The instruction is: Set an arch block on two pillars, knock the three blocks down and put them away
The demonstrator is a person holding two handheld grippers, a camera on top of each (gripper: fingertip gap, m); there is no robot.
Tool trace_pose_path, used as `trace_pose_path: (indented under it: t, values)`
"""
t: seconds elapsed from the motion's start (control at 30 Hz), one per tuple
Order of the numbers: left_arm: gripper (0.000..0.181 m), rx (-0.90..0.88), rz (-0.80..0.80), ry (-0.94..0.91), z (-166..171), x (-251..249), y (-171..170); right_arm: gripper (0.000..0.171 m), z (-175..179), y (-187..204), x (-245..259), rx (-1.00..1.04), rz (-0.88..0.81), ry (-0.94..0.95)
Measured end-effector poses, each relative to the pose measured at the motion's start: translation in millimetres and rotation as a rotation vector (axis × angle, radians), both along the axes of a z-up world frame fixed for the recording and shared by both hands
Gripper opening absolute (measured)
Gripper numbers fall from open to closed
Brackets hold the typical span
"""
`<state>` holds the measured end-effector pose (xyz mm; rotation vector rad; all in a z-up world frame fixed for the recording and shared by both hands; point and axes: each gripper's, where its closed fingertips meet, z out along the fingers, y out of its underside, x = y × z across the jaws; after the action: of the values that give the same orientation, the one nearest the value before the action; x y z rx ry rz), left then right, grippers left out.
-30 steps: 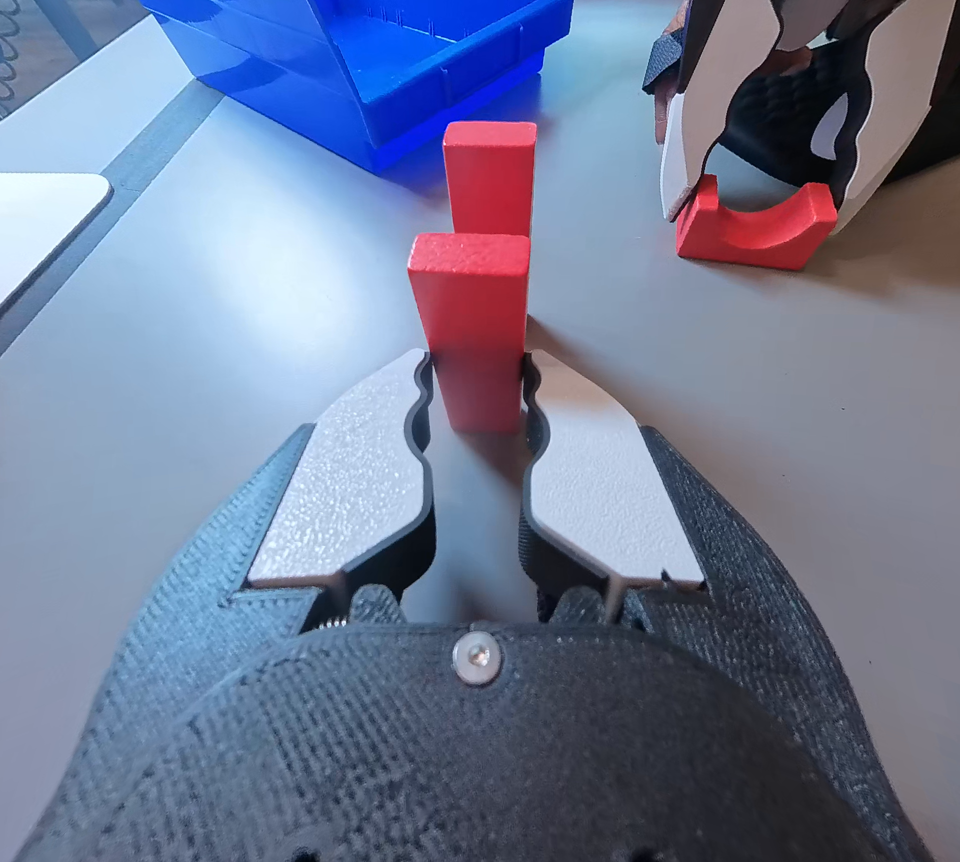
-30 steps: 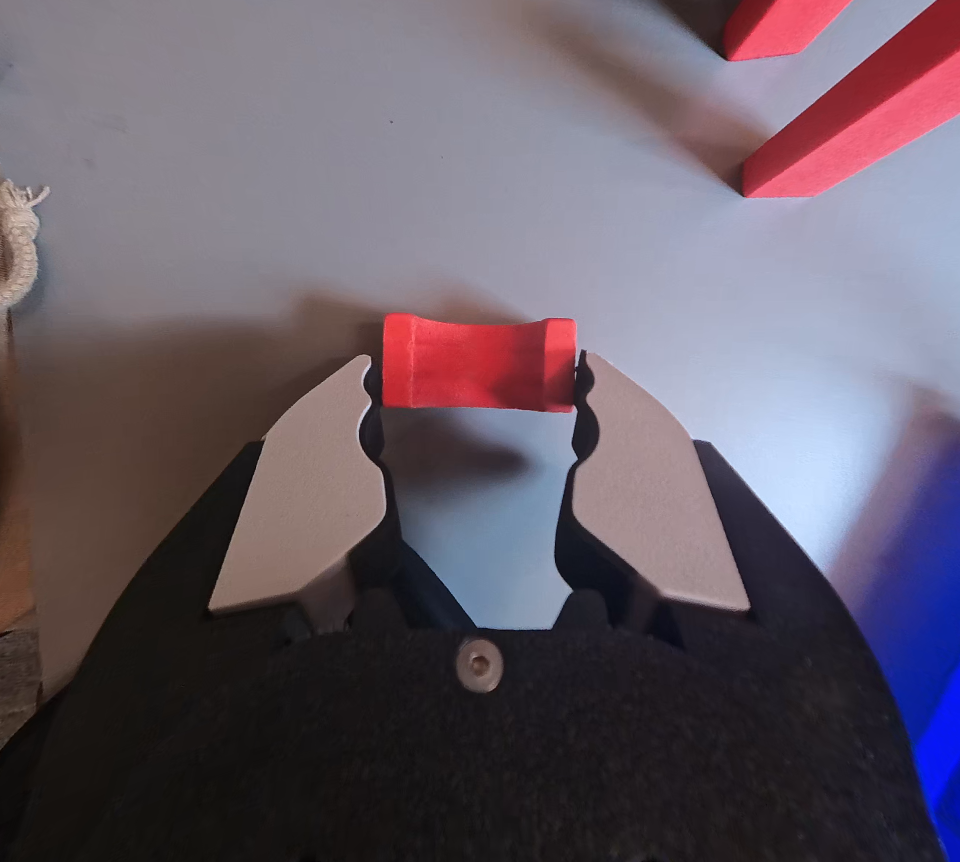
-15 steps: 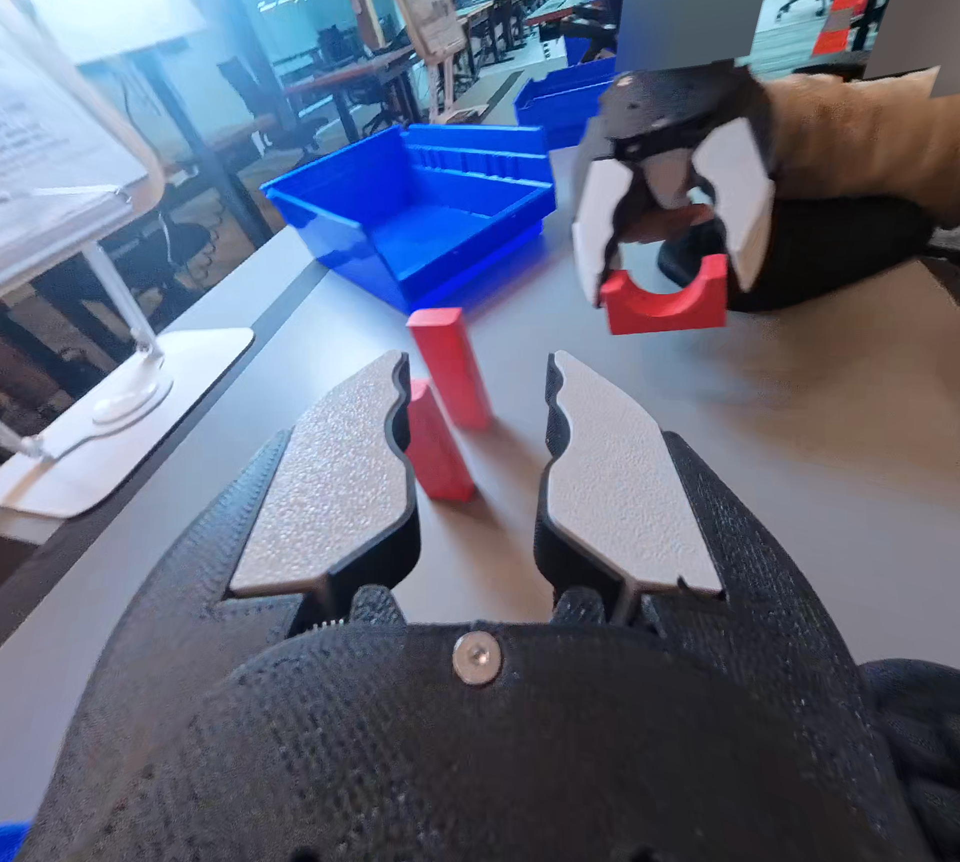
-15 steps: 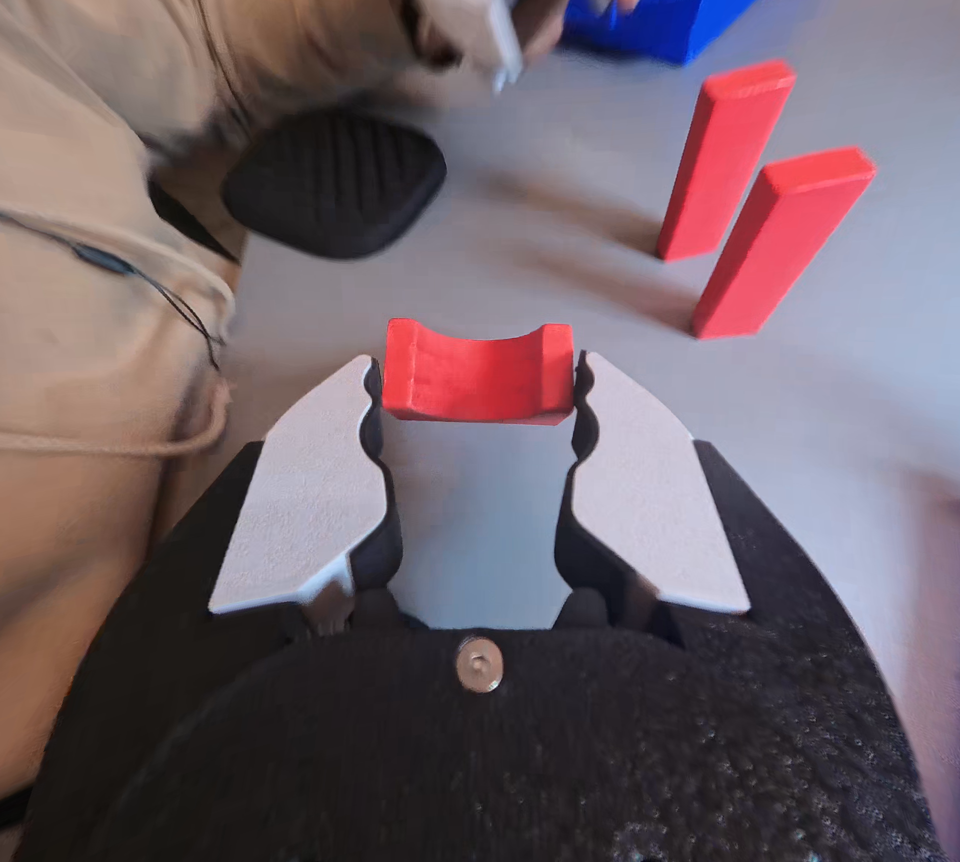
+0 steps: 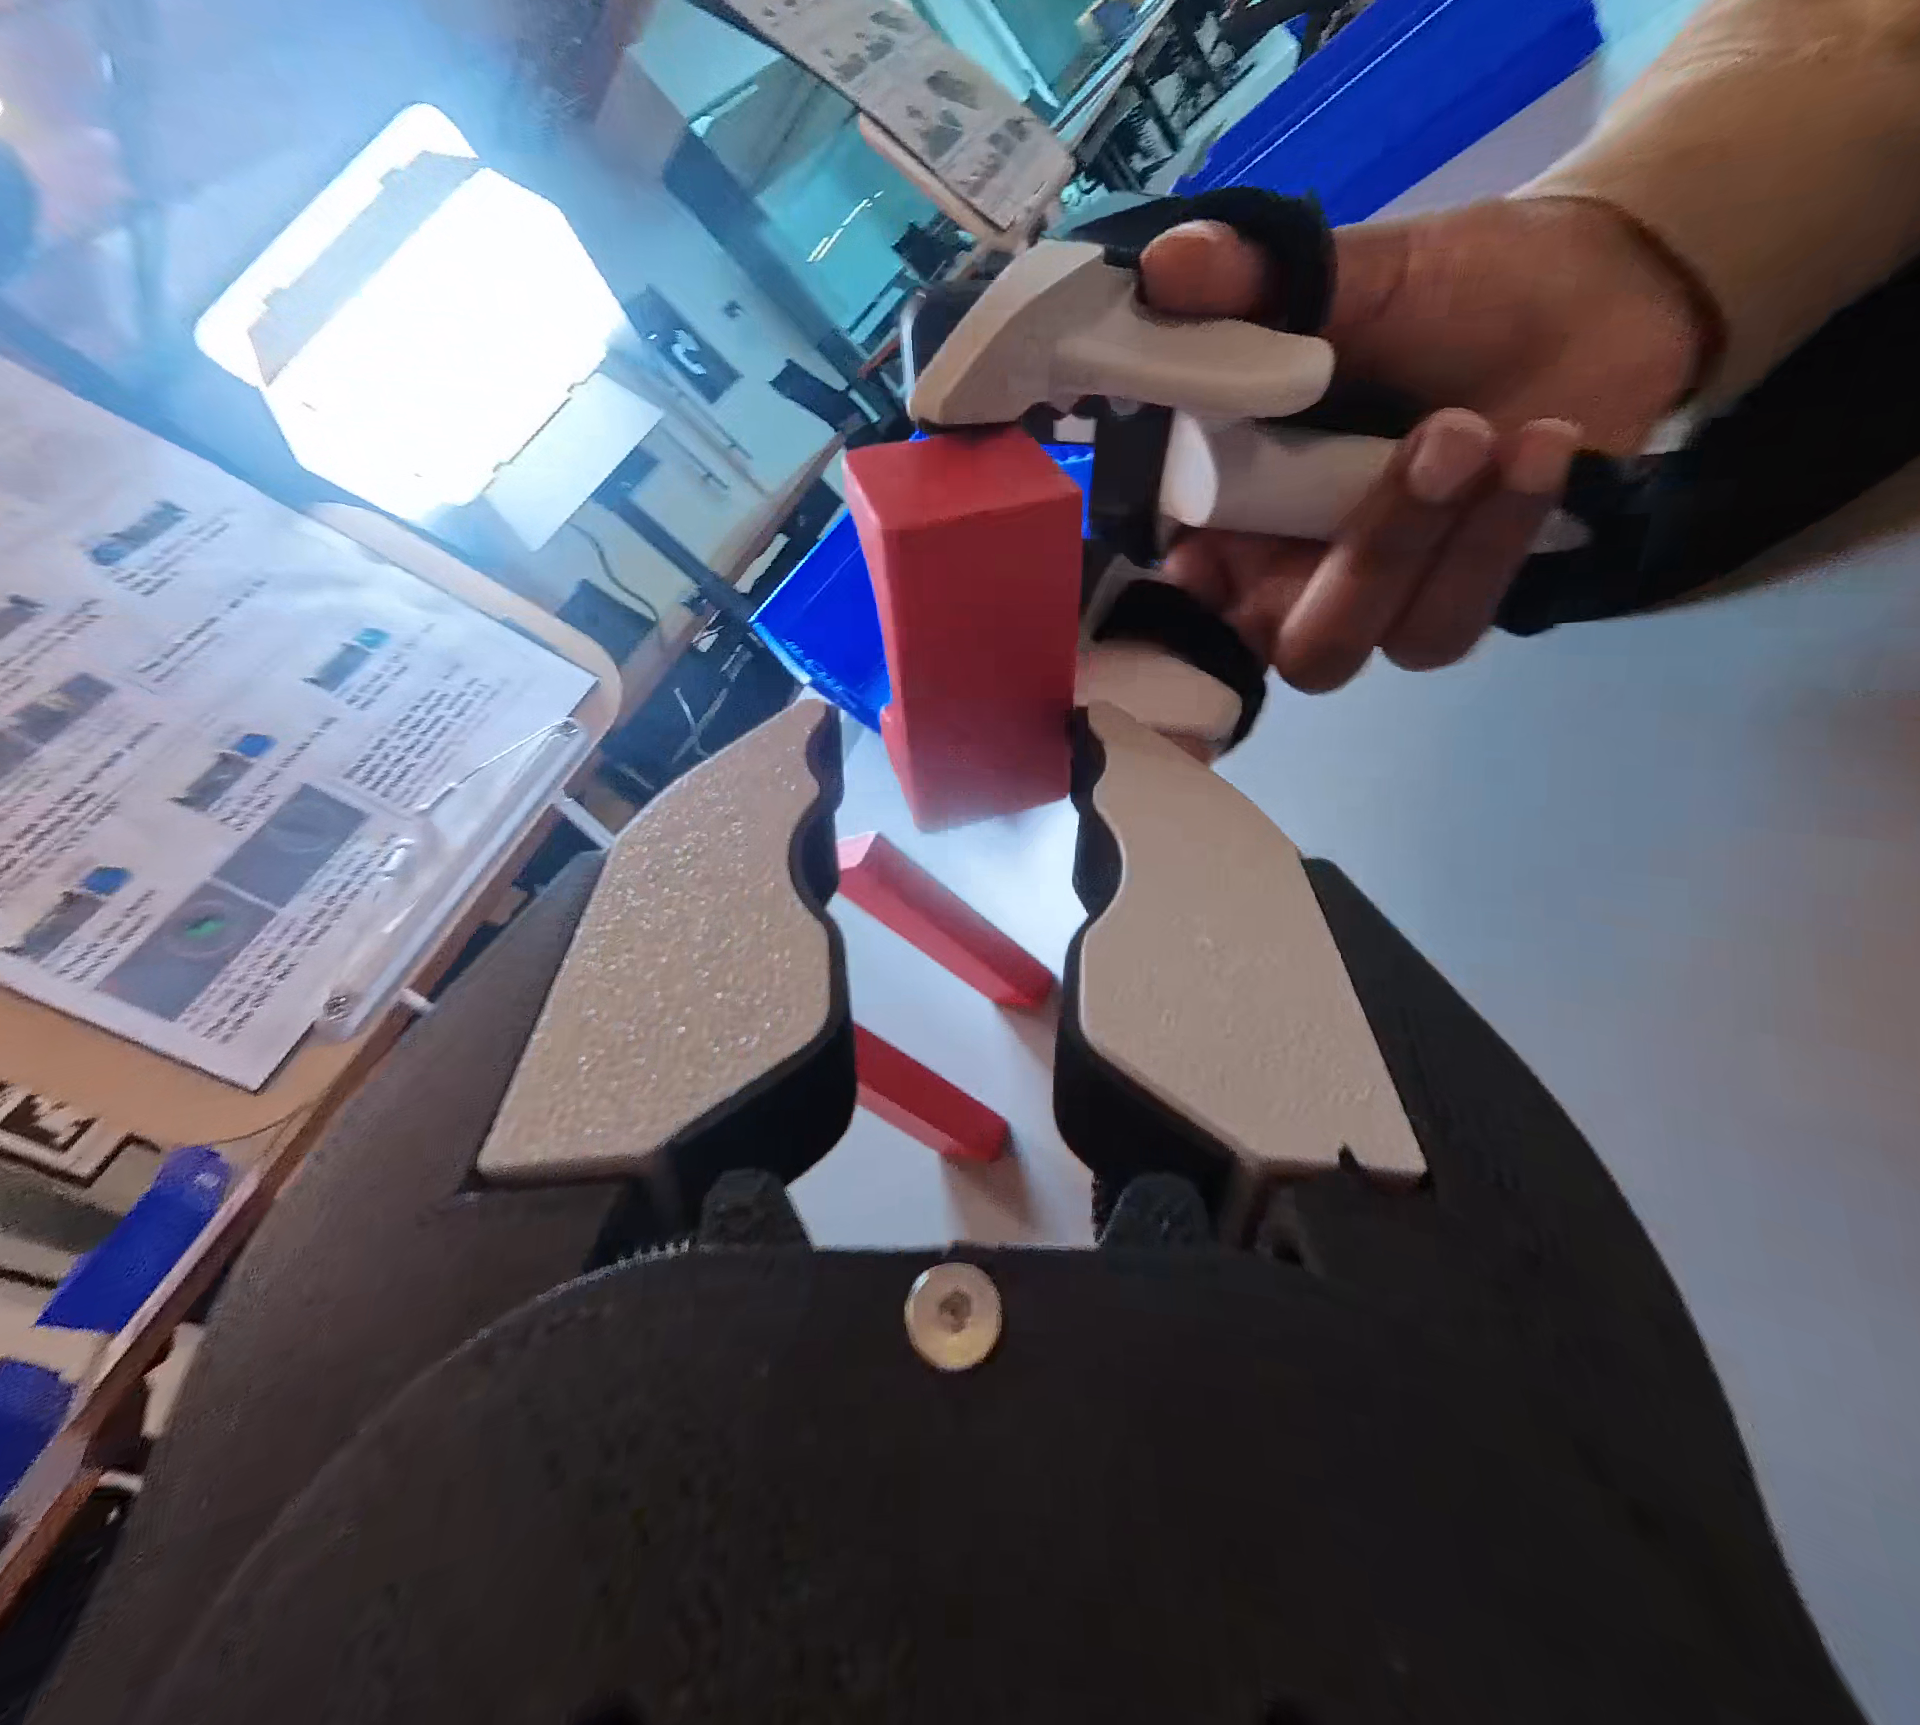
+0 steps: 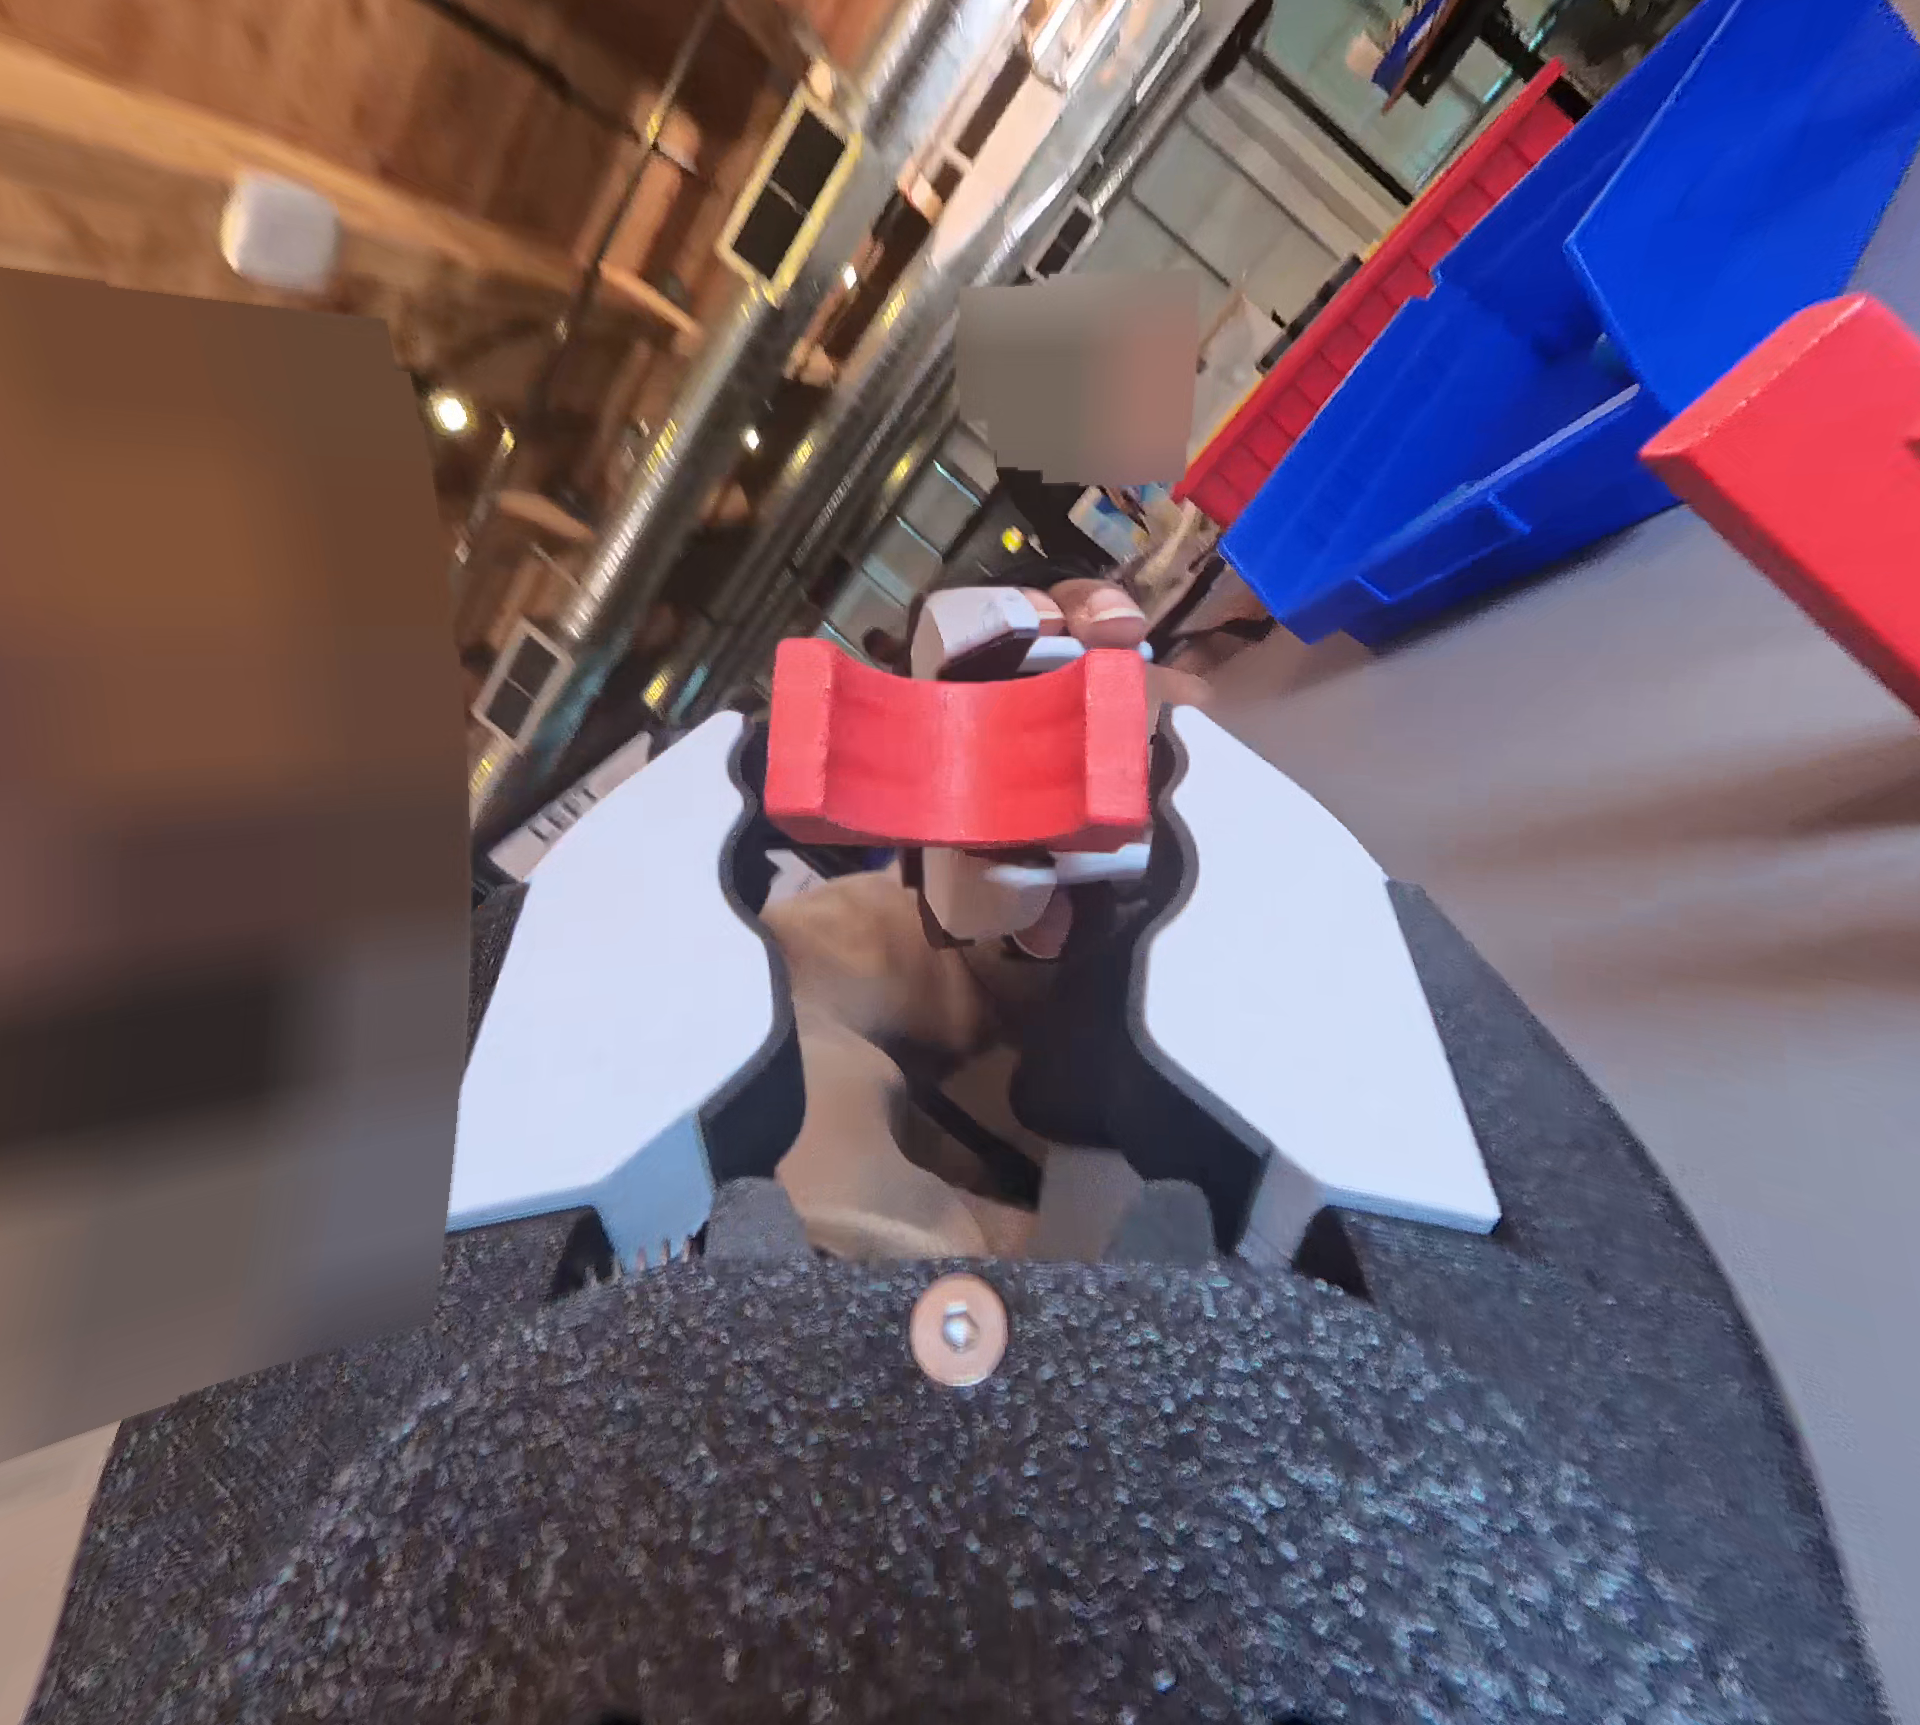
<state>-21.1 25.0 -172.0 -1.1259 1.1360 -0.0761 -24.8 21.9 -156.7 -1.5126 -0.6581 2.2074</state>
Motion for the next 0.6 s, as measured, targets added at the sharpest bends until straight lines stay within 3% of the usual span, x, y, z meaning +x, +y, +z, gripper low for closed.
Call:
trace_pose_path:
  t: [0.13, 0.27, 0.47, 0.6]
  values:
    - [0.034, 0.009, 0.012, 0.004, -1, -4, 2, 0.071, 0, -3, -5, -0.086, 0.009, 0.055]
    - [0.033, -0.096, -0.053, 0.010, -4, -6, -2, 0.071, -7, -12, -8, -0.002, 0.104, -0.024]
    - [0.033, -0.380, -0.119, 0.153, -39, -10, -5, 0.067, -42, 4, 12, 0.825, -0.039, -0.401]
    - [0.033, -0.528, -0.126, 0.250, -66, -8, -8, 0.054, -69, -3, 11, 1.186, -0.067, -0.569]
